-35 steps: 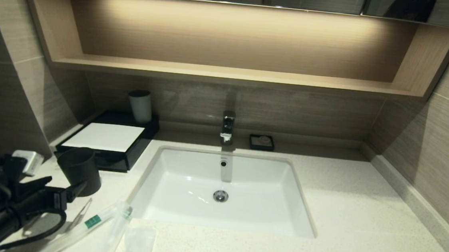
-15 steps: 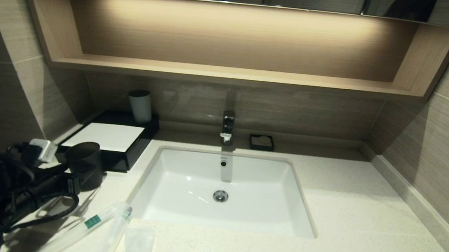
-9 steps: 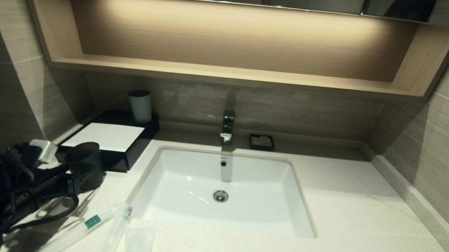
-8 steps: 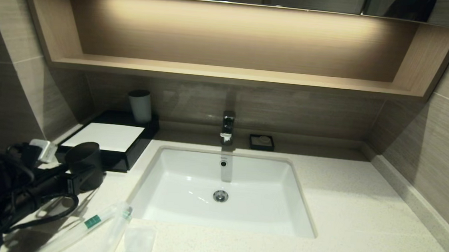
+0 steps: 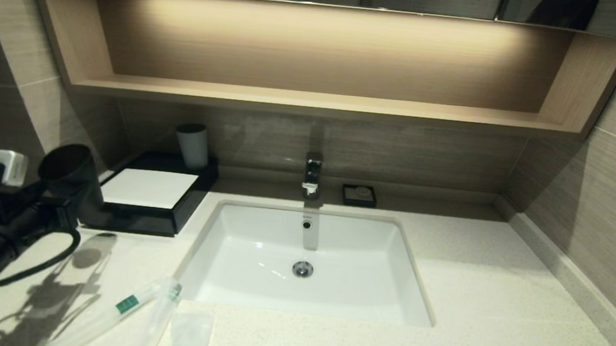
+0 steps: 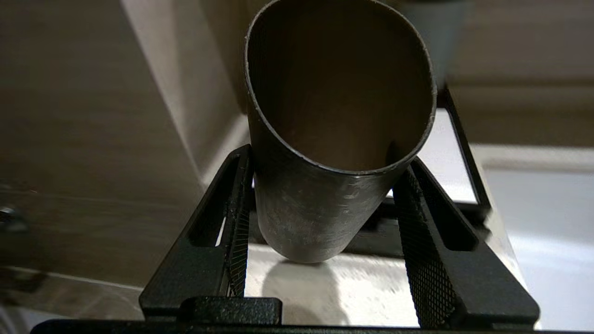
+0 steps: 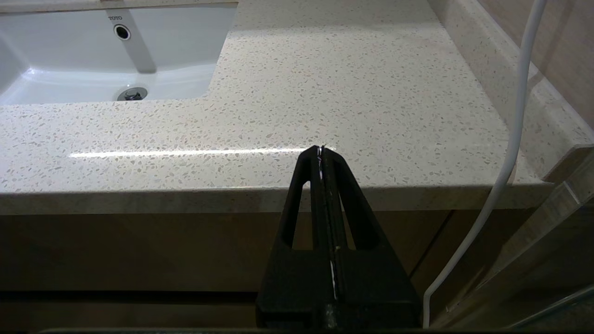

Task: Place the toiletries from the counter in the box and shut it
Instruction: Pick up the cup, then place the cup on the storage box

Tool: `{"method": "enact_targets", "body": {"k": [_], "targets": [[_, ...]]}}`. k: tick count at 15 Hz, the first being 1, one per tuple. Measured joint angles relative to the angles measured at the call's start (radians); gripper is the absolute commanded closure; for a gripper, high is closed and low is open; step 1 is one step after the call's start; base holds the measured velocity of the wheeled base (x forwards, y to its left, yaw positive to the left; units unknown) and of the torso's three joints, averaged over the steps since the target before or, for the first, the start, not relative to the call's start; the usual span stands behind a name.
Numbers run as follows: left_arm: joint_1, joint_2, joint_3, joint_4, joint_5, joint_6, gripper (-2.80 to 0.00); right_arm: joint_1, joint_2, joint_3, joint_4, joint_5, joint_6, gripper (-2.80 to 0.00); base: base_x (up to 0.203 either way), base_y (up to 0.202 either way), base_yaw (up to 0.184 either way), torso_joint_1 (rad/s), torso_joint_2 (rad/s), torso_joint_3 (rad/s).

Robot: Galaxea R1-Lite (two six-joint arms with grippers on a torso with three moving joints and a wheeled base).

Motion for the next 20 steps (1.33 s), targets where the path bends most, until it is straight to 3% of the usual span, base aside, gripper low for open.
{"method": "enact_targets", "body": {"k": [4,8,15,20], "targets": [[0.014,-0.069,-0.119,0.138,0.059,0.005,0.00,0.000,0.000,0.000,0.000,0.000,0.000,0.00,0.000,0.000,0.000,0.000,0.00,0.000],[0.025,-0.025,-0.276,0.265,0.086,-0.005,0.00,0.000,0.000,0.000,0.000,0.000,0.000,0.00,0.000,0.000,0.000,0.000,0.00,0.000],[0.025,0.167,-0.586,0.432,0.073,-0.032,0.00,0.000,0.000,0.000,0.000,0.000,0.000,0.00,0.000,0.000,0.000,0.000,0.00,0.000],[-0.001,0.238,-0.786,0.614,0.071,-0.026,0.00,0.000,0.000,0.000,0.000,0.000,0.000,0.00,0.000,0.000,0.000,0.000,0.00,0.000]]}}
